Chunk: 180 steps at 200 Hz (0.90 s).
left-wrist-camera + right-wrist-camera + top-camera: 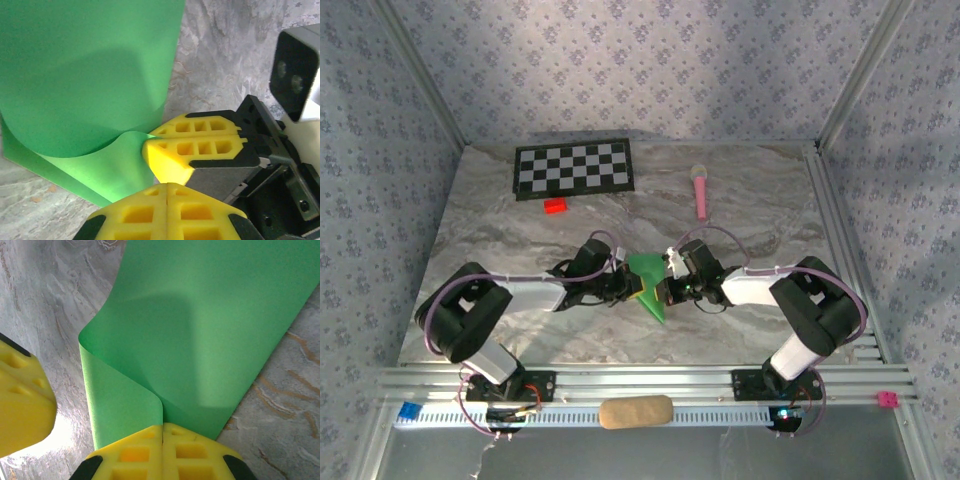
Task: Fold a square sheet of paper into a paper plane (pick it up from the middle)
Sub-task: Third fold the triangle at the center of the table.
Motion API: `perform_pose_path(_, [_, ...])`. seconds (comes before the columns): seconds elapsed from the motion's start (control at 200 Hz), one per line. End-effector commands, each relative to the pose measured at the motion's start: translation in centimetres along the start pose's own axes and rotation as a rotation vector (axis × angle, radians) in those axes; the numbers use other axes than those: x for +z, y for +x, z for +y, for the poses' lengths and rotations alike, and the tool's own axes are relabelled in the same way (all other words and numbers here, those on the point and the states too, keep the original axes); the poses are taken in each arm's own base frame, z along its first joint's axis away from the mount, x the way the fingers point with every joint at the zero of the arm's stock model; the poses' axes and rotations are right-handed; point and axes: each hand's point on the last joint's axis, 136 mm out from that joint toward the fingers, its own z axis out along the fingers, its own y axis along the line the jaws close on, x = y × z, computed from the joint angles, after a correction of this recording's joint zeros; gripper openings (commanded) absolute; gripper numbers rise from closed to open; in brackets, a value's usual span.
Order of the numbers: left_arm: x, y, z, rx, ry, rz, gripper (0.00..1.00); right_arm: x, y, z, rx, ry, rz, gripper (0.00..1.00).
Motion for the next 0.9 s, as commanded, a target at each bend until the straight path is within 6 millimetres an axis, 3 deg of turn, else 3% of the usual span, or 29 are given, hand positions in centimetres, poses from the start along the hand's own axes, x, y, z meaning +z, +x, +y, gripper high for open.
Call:
perform_pose_path(0.0, [0.4, 0.5, 0.2, 0.006, 0.002, 0.015, 0.0, 0.1, 2.9, -2.6, 0.042, 0.105, 0.073, 0.0])
perform_pose_path(0.525, [1.4, 0.5, 0.7, 0.001, -0.002, 0.029, 0.0, 0.1, 3.0, -2.8, 0.045, 0.113, 0.073, 0.0])
perform_pose_path(0.894, [2.3, 1.0, 4.2, -0.023, -0.099, 0.036, 0.0, 0.1, 2.9, -2.6, 0.044, 0.106, 0.071, 0.0])
